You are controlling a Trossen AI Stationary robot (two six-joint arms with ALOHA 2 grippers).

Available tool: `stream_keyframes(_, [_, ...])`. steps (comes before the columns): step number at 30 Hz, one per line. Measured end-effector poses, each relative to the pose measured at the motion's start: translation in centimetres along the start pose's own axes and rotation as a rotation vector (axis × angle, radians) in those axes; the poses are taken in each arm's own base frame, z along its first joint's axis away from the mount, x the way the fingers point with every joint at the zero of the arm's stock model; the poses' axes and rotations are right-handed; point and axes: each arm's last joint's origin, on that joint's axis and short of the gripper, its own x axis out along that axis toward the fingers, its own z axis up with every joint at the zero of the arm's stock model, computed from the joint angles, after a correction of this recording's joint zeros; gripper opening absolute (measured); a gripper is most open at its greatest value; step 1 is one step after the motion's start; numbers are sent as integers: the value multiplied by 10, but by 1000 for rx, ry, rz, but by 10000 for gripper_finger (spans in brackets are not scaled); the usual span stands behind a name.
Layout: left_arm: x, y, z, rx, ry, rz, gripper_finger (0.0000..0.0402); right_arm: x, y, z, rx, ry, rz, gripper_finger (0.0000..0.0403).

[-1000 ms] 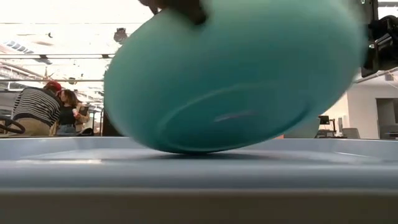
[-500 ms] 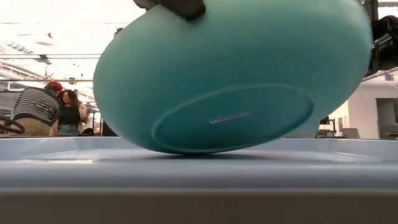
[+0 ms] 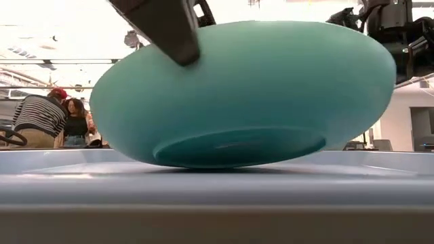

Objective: Set up tray
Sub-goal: Put the light blue plate on the blue tray

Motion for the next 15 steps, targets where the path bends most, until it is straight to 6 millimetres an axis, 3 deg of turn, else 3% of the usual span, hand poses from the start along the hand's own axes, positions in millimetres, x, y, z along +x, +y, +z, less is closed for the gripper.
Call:
stream_keyframes(4, [7, 0, -2, -2, -46, -49, 27, 0, 0, 0, 0, 0, 0, 86])
stream_keyframes(11, [8, 0, -4, -1, -48, -58, 7, 0, 0, 0, 0, 0, 0, 86])
stream_keyframes(15, [8, 0, -4, -3, -43, -64, 25, 0, 0, 0, 0, 1, 0, 86])
